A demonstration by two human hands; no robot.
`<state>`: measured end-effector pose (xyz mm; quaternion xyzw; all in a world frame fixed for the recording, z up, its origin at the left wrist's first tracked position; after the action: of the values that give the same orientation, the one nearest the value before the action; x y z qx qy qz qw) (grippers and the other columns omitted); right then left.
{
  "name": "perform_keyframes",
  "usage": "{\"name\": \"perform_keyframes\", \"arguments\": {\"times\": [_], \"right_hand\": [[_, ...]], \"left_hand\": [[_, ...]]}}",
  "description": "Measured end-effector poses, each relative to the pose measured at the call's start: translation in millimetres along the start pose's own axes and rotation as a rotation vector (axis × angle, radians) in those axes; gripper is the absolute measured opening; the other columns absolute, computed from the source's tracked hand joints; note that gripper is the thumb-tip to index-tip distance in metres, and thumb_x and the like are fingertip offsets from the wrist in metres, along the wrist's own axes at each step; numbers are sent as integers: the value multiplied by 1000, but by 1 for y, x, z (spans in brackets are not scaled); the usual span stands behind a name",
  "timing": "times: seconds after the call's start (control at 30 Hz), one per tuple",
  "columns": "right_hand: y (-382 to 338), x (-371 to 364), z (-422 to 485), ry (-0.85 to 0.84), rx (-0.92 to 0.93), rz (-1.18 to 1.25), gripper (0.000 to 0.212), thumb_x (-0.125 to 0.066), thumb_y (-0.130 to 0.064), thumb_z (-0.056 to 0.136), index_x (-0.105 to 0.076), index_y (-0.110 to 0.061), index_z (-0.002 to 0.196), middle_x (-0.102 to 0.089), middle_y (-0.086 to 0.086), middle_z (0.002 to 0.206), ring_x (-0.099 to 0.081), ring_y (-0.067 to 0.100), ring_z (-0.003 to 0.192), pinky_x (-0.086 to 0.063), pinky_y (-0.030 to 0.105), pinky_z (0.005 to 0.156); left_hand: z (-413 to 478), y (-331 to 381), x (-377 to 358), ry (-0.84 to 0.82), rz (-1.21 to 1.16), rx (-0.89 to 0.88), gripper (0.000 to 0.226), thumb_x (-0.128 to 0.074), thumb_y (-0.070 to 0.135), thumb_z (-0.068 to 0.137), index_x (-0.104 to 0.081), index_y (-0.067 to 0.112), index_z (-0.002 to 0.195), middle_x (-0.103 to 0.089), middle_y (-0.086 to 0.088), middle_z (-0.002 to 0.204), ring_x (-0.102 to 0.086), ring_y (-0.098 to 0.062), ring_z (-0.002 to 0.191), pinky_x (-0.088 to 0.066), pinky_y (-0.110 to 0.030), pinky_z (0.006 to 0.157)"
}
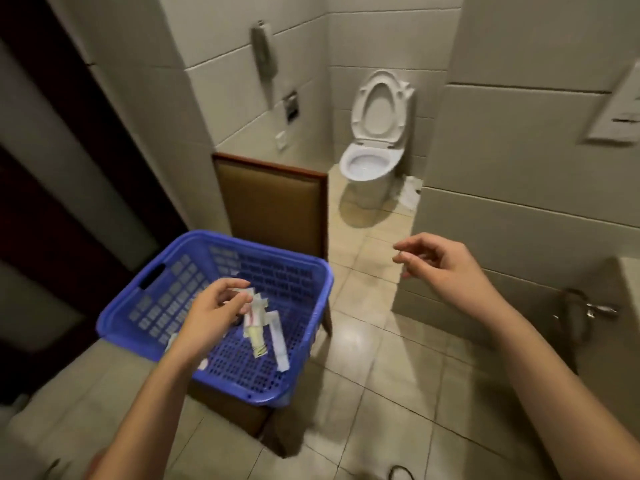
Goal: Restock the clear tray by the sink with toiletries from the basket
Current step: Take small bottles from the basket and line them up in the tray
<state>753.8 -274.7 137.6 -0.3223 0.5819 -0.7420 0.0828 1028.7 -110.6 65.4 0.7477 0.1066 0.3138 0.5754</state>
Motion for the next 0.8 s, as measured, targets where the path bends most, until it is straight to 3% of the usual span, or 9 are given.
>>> {"name": "perform_keyframes", "arguments": {"times": [0.13,0.23,0.33,0.47,0.63,0.8], "right_hand": [[-3,-47,40,-78,2,78,23,-56,-4,90,-59,-26,96,-64,8,87,-64,6,60,-53,18,70],[-1,-83,73,-151,15,86,29,-56,-6,91,-57,-35,94,-65,3,83,-66,13,65,-54,27,75],[-2,-121,113,-253,42,81,28,-56,-7,90,-57,-35,94,-65,1,81,-65,8,62,-55,27,74],[-4,-164,170,-391,54,40,29,-56,-5,90,-58,-34,92,-66,12,88,-64,16,64,-53,31,73],[11,-213,234,-549,48,-72,27,-56,-8,91,-58,-35,90,-69,8,90,-68,23,74,-53,35,82],[59,-288,262,-679,-50,-115,25,-56,-9,91,-57,-33,87,-67,17,87,-64,19,69,-53,47,85]], "left_hand": [[-1,-32,34,65,-3,110,14,-51,9,94,-58,21,91,-64,-9,92,-59,-14,72,-46,-17,61],[6,-48,53,110,5,169,9,-55,11,93,-60,18,94,-65,-11,93,-59,-15,70,-46,-24,65],[24,-61,81,216,17,212,8,-56,15,93,-60,21,94,-65,-9,95,-61,-18,75,-48,-32,72],[55,-79,115,349,13,291,6,-57,16,92,-61,20,93,-66,-7,93,-63,-21,78,-48,-34,75],[97,-96,139,415,33,369,6,-57,17,92,-61,21,91,-67,-7,93,-64,-20,81,-45,-24,63],[129,-131,145,413,12,438,10,-57,15,92,-60,23,87,-63,-4,88,-60,-15,75,-44,-22,63]]}}
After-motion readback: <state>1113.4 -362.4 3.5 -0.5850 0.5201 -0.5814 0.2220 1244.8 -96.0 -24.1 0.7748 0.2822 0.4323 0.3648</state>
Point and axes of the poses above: each hand's wrist, its own z-axis towards the middle knuckle, its own x-axis out of the back of the hand, y = z × x, the point moved 8 cm from there along z, towards the middle knuckle
